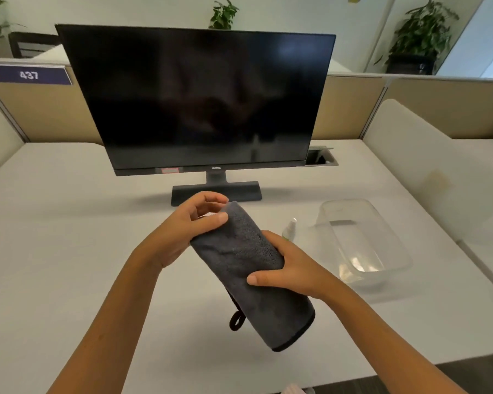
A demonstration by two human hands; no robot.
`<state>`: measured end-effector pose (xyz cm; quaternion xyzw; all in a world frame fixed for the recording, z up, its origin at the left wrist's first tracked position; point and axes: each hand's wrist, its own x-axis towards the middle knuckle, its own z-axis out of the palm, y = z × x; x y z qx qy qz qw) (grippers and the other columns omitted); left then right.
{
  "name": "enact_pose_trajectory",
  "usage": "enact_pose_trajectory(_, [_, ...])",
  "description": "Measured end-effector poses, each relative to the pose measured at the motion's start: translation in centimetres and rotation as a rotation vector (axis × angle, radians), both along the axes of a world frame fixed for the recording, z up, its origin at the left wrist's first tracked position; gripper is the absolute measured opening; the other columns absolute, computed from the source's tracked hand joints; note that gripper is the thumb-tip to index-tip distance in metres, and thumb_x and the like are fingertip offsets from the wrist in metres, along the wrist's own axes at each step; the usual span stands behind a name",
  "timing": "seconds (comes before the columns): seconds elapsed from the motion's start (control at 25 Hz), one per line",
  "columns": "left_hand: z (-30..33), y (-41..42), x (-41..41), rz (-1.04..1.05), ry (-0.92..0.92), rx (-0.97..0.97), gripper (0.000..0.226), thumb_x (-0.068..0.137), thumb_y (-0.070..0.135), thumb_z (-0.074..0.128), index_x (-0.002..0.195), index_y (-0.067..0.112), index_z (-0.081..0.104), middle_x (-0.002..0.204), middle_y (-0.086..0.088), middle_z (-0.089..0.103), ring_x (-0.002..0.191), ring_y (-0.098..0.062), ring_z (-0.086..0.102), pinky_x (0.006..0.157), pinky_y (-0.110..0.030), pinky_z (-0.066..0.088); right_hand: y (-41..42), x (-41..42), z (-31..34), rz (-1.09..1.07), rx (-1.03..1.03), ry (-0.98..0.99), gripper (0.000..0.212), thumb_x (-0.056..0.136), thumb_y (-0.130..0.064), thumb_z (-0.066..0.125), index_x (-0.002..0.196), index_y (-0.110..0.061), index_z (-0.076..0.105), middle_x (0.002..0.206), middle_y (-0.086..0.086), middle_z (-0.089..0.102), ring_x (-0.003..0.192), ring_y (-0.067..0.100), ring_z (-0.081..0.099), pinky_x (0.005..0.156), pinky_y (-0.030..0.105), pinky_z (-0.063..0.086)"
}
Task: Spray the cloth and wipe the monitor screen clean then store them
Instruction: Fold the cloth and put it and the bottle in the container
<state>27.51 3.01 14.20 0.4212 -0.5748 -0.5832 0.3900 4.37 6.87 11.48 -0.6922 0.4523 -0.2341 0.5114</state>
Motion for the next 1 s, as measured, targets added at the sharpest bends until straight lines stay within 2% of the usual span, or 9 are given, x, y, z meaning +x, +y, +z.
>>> enact_pose_trajectory(0.08, [0.8, -0.3, -3.3, 0.056, 0.05, 0.012, 0.034, 0.09, 0.049, 0.048, 0.114, 0.027, 0.058, 0.11, 0.001, 0.065, 0.103, -0.019, 0.062, 0.075, -0.026, 0.054, -0.6, -3.1, 1.4, -0.053, -0.019, -0.065, 0.058, 0.071, -0.042, 0.079, 0.112, -0.065, 0.045, 0.11, -0.033, 0.058, 0.102, -0.003, 0.06, 0.073, 0.01, 0.051])
enact_pose_trajectory(0.2, [0.6, -0.1, -9.1, 0.021, 0.153, 0.138, 0.058, 0.084, 0.064, 0.033, 0.127, 0.029, 0.048, 0.122, 0.0, 0.061, 0.11, -0.02, 0.062, 0.09, -0.038, 0.052, -2.0, -9.3, 3.3, -0.126, -0.025, -0.218, 0.057, 0.067, -0.04, 0.08, 0.116, -0.051, 0.054, 0.112, -0.018, 0.065, 0.103, 0.008, 0.064, 0.076, 0.021, 0.055])
enact_pose_trajectory(0.32, [-1.1, 0.4, -14.5, -0.049, 0.09, 0.242, 0.051, 0.082, 0.065, 0.039, 0.126, 0.04, 0.038, 0.123, 0.003, 0.06, 0.106, -0.019, 0.064, 0.089, -0.034, 0.054, -3.7, -15.5, 4.4, -0.284, 0.007, -0.336, 0.059, 0.058, -0.046, 0.079, 0.112, -0.044, 0.058, 0.106, -0.013, 0.068, 0.098, 0.012, 0.067, 0.072, 0.026, 0.057])
enact_pose_trajectory(0.44, [-3.7, 0.7, -20.0, -0.175, -0.146, 0.265, 0.052, 0.083, 0.062, 0.05, 0.127, 0.043, 0.03, 0.132, 0.01, 0.048, 0.111, -0.014, 0.058, 0.09, -0.028, 0.051, -5.7, -20.7, 3.7, -0.391, 0.089, -0.376, 0.061, 0.059, -0.043, 0.082, 0.115, -0.03, 0.06, 0.106, -0.003, 0.07, 0.094, 0.019, 0.069, 0.069, 0.03, 0.057])
enact_pose_trajectory(0.56, [-7.2, 0.3, -25.5, -0.127, -0.415, 0.169, 0.054, 0.089, 0.056, 0.045, 0.135, 0.042, 0.02, 0.139, 0.015, 0.025, 0.126, -0.015, 0.041, 0.093, -0.026, 0.041, -7.8, -23.9, 2.1, -0.402, 0.285, -0.331, 0.049, 0.07, -0.034, 0.08, 0.112, -0.016, 0.063, 0.105, 0.008, 0.072, 0.093, 0.027, 0.07, 0.068, 0.033, 0.057])
enact_pose_trajectory(0.64, [-9.0, 0.2, -28.3, 0.013, -0.521, 0.054, 0.047, 0.095, 0.043, 0.037, 0.139, 0.036, 0.022, 0.147, 0.01, 0.015, 0.131, -0.019, 0.033, 0.104, -0.033, 0.035, -8.9, -25.1, 0.9, -0.408, 0.413, -0.238, 0.042, 0.075, -0.027, 0.078, 0.11, -0.008, 0.065, 0.1, 0.011, 0.073, 0.09, 0.028, 0.071, 0.067, 0.032, 0.057])
enact_pose_trajectory(0.72, [-10.2, 0.4, -30.5, 0.139, -0.597, 0.015, 0.043, 0.096, 0.033, 0.033, 0.138, 0.032, 0.027, 0.151, 0.006, 0.012, 0.131, -0.022, 0.032, 0.107, -0.037, 0.033, -9.7, -26.0, -0.2, -0.424, 0.498, -0.14, 0.039, 0.076, -0.022, 0.077, 0.107, -0.003, 0.066, 0.095, 0.013, 0.074, 0.086, 0.028, 0.071, 0.067, 0.033, 0.057])
enact_pose_trajectory(0.84, [-11.3, 0.7, -32.6, 0.222, -0.745, 0.002, 0.046, 0.096, 0.03, 0.034, 0.141, 0.028, 0.024, 0.154, 0.004, 0.01, 0.132, -0.024, 0.033, 0.106, -0.038, 0.035, -10.6, -26.1, -1.8, -0.457, 0.485, -0.005, 0.039, 0.076, -0.021, 0.076, 0.108, -0.004, 0.063, 0.096, 0.013, 0.073, 0.087, 0.029, 0.07, 0.074, 0.038, 0.058])
enact_pose_trajectory(1.0, [-11.8, 0.8, -33.2, 0.224, -0.761, -0.013, 0.055, 0.098, 0.026, 0.034, 0.147, 0.024, 0.01, 0.157, 0.003, 0.006, 0.133, -0.022, 0.035, 0.106, -0.037, 0.038, -11.2, -24.7, -3.9, -0.532, 0.429, 0.038, 0.046, 0.08, -0.022, 0.073, 0.119, -0.008, 0.053, 0.113, 0.013, 0.063, 0.099, 0.03, 0.063, 0.09, 0.046, 0.053])
